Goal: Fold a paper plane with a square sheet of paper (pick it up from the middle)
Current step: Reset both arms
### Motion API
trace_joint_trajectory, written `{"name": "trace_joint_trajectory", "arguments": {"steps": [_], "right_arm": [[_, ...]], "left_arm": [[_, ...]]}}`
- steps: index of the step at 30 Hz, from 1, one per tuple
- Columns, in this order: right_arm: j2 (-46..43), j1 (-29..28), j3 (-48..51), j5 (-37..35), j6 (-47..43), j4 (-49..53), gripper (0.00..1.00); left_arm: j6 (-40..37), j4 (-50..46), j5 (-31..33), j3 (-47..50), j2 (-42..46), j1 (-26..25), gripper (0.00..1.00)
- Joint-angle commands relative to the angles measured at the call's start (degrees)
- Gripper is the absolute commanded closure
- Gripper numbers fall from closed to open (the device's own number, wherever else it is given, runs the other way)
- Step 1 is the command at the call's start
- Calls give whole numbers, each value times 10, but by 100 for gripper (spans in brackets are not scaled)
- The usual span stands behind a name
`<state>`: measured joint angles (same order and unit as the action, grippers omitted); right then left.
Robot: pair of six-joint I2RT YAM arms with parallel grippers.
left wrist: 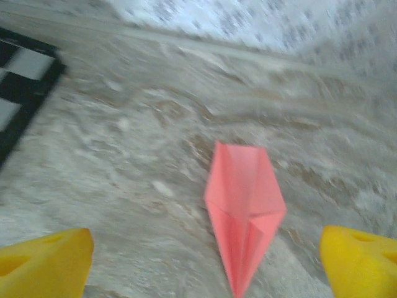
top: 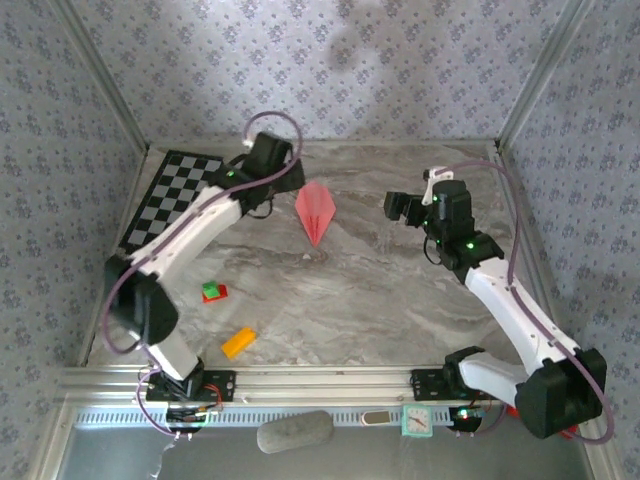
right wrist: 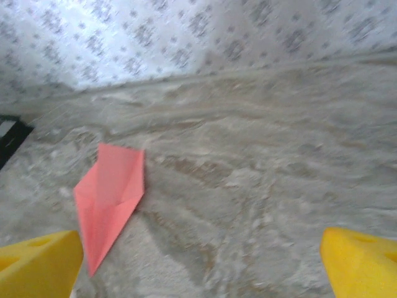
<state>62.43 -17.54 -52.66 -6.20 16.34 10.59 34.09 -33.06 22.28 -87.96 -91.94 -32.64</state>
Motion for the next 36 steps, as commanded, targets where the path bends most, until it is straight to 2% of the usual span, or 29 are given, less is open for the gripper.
{"name": "trace_joint_trajectory", "arguments": {"steps": [1,6,12,15,19,23,27,32,36], "right_arm": [[-23,17,16,-99,-43,-14,0],[-54,51,91,-172,-58,-109,0],[-45,109,187,-201,-40,-197,0],[-19,134,229,-205,-21,-239,0],[36,145,277,-213,-25,-307,0],[91,145,301,-190,-57,-371,0],[122,146,297,-111,-108,-408,0],[139,150,307,-63,-162,-470,0],[139,156,326,-28,-186,-513,0]], "left_arm": [[-29,90,79,104,68,27,0],[-47,177,163,277,192,77,0],[-85,291,170,452,313,164,0],[-84,338,179,522,346,210,0],[-124,446,188,612,362,243,0],[-173,507,138,659,350,273,0],[-222,613,39,710,324,305,0],[-288,737,-74,740,273,313,0],[-305,814,-125,739,207,320,0]]}}
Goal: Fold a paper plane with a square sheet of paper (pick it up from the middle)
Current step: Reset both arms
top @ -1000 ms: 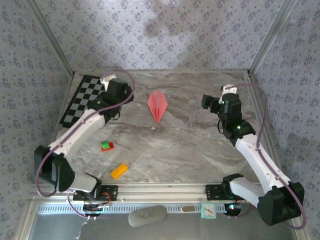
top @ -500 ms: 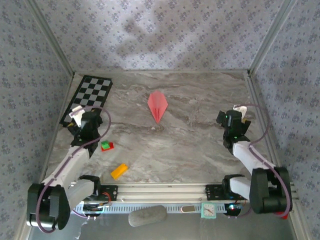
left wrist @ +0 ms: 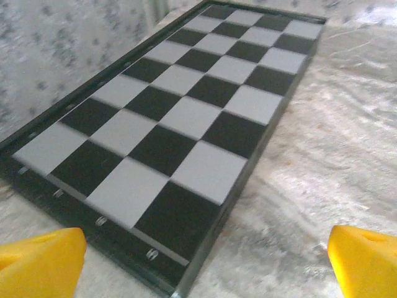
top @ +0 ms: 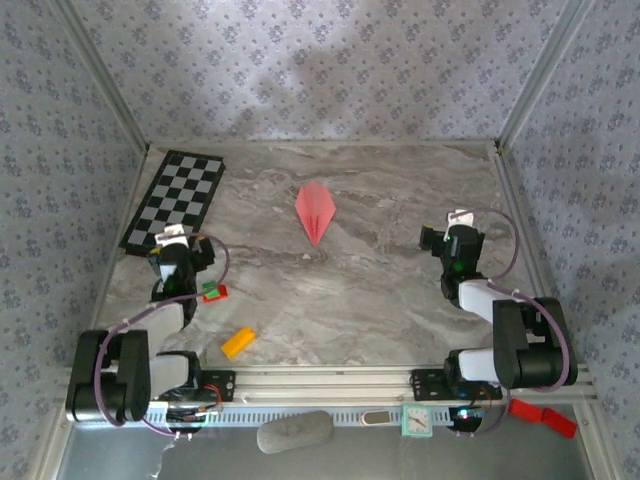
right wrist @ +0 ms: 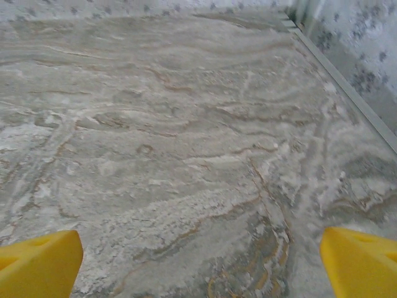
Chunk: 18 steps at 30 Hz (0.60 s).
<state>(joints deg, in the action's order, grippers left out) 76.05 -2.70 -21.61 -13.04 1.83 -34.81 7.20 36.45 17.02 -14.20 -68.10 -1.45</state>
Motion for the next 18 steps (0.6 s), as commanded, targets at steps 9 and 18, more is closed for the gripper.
{"name": "trace_joint_trajectory", "arguments": {"steps": [9,18], "right_arm": [[76,41,40,86,-27,-172,0],[112,38,-3,65,-25,-127,0]], "left_arm": [[-53,172,-126,-39,-159,18,0],[-51,105,-112,-93,-198,18,0]]}}
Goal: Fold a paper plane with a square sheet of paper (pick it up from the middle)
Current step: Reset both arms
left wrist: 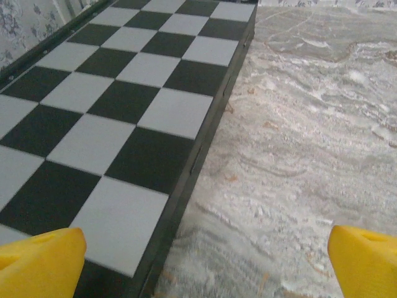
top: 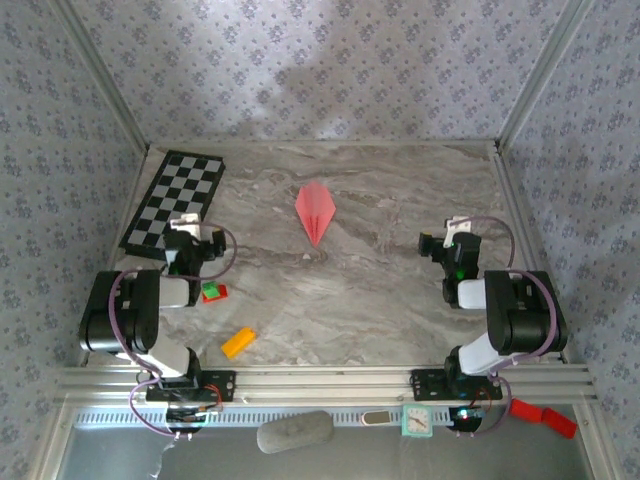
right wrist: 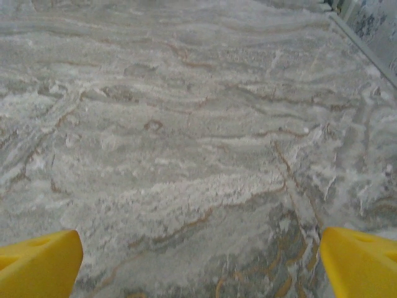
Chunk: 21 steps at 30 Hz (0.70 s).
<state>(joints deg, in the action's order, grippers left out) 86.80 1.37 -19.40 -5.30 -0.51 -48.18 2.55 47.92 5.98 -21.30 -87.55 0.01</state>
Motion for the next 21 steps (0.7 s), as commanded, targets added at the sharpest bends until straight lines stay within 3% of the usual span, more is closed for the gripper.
{"name": "trace_joint_trajectory", "arguments": {"steps": [1,21], "right_arm": [[5,-4,-24,-15,-2,6,0],[5,-4,-26,-15,-2,9,0]], "left_arm": [[-4,-10,-2,-22,-4,4,0],[-6,-20,-4,-28,-5,2,0]]}}
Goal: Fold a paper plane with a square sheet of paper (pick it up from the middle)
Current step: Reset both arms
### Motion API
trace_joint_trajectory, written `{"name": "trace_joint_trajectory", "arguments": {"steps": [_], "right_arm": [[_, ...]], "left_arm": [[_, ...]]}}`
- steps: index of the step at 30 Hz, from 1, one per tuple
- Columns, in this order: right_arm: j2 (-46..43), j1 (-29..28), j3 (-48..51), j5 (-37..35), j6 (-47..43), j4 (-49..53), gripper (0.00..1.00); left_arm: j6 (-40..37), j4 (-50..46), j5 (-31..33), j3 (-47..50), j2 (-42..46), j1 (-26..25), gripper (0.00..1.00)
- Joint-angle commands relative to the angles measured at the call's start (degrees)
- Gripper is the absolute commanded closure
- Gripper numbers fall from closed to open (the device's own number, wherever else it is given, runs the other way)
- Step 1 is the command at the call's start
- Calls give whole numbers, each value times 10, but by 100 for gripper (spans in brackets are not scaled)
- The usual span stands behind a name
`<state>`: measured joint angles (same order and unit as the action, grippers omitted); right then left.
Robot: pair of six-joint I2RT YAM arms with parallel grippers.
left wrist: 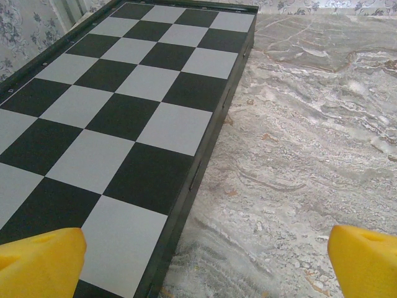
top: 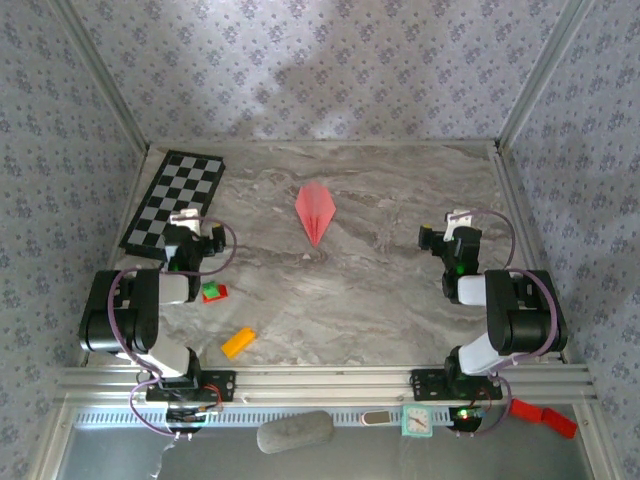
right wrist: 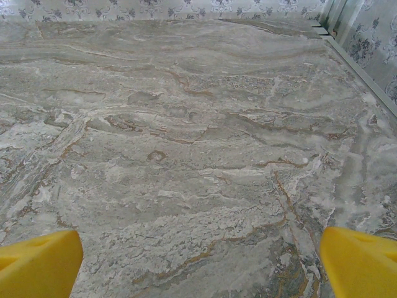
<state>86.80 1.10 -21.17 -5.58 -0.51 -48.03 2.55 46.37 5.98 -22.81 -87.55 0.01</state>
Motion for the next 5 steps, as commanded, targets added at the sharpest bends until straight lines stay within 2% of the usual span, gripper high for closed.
{"name": "trace_joint_trajectory", "arguments": {"steps": [1,5], "right_arm": [[5,-1,-9,-11,-3,7,0],[5,-1,-8,-12,-2,7,0]], "left_arm": [[-5,-6,-4,-14,-5,3,0],[-6,-2,-4,-12,-5,3,0]]}}
